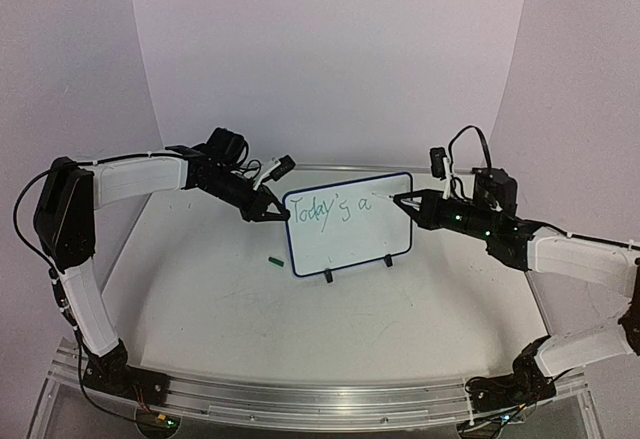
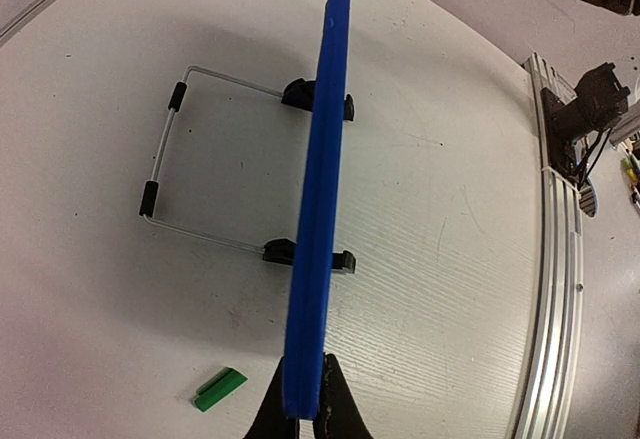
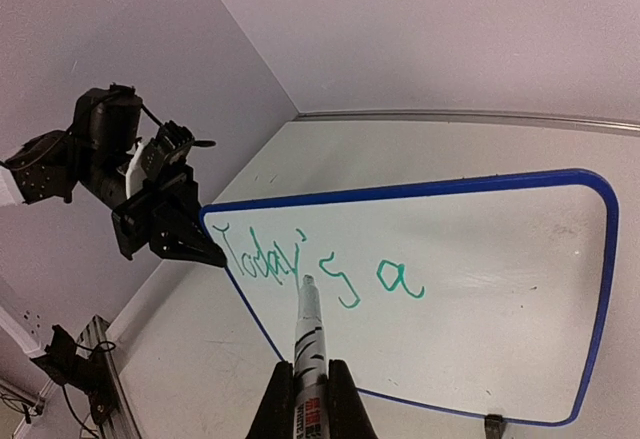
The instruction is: Write a sentence on the whiteboard
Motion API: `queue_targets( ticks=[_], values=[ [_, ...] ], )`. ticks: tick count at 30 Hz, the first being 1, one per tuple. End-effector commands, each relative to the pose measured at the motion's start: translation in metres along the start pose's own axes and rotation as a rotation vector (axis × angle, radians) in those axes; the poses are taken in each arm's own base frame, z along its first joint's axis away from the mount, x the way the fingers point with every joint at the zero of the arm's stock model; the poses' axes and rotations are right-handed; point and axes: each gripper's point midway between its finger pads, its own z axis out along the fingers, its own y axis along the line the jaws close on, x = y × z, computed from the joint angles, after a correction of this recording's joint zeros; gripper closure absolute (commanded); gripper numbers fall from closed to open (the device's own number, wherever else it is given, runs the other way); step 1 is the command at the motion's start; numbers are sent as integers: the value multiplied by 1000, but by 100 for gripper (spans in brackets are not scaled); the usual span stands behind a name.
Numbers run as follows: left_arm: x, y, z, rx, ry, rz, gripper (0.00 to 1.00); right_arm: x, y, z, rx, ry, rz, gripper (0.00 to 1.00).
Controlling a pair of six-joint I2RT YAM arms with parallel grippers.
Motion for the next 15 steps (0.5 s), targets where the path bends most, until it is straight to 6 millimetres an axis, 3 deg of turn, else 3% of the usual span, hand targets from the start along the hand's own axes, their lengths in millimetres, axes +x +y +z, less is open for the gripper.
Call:
queue_targets(
  ticks=[1, 8, 15],
  values=[
    [2, 3, -4, -46, 27, 27, 100, 21, 2, -11, -4, 58, -2, 100],
    [3, 4, -3, -43, 28, 23, 100, 39, 13, -7, 12, 86, -4, 100],
    [3, 4, -3, -45, 27, 22, 100, 67, 47, 27, -26, 115, -26, 100]
  ],
)
